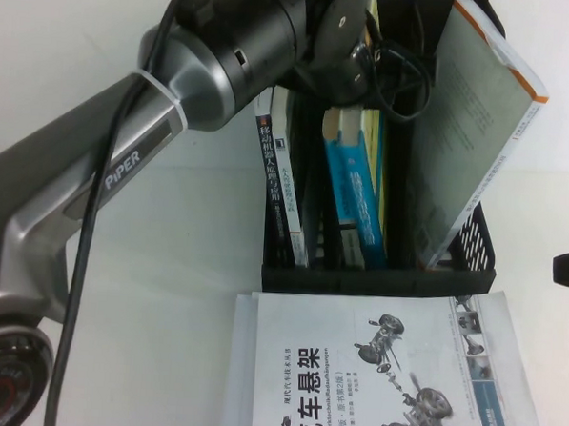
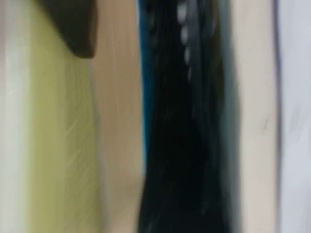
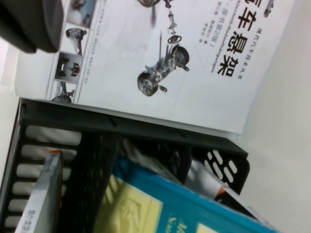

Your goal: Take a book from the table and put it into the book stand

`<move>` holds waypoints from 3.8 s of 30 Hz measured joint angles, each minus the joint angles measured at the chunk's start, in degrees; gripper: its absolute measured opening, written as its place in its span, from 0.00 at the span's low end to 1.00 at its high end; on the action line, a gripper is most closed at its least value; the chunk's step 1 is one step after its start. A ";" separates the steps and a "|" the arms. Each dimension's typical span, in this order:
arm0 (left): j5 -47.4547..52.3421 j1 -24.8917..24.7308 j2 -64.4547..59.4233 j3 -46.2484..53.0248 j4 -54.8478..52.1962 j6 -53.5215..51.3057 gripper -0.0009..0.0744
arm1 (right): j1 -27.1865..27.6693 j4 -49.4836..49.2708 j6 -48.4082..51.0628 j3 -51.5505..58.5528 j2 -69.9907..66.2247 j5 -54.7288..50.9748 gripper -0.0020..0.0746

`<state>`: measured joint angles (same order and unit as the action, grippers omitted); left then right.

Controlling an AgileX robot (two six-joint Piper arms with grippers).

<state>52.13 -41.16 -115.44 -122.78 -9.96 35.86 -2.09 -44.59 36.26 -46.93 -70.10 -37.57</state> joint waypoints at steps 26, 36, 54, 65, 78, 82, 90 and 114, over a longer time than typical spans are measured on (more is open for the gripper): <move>19.03 0.00 21.66 -0.52 -8.09 -23.02 0.01 | 0.00 24.37 -12.07 0.00 20.36 -27.02 0.03; 10.39 0.00 44.62 19.66 -2.67 -23.64 0.01 | 0.00 36.51 -20.71 1.73 37.84 -21.34 0.03; -33.30 0.00 75.07 79.15 -8.83 -22.16 0.01 | 0.00 21.60 -13.19 30.29 52.57 5.42 0.03; -34.84 0.00 75.19 84.65 -9.61 -22.02 0.01 | 0.00 21.12 -12.61 31.35 52.57 7.08 0.03; -35.43 3.52 77.36 88.91 -9.34 -21.88 0.01 | 0.00 20.98 -12.61 31.35 52.57 7.08 0.02; -36.33 13.64 85.48 94.69 -8.67 -21.88 0.01 | 0.00 20.94 -12.61 31.35 52.57 7.08 0.02; -36.25 28.21 108.51 110.03 0.22 -21.97 0.01 | 0.00 20.35 -12.61 31.35 52.57 7.08 0.02; -33.97 34.69 116.19 123.78 10.52 -28.36 0.01 | 0.00 19.90 -12.61 32.00 52.57 5.58 0.02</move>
<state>18.16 -6.47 0.75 1.00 0.55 7.50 -2.09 -24.69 23.65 -14.93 -17.53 -31.99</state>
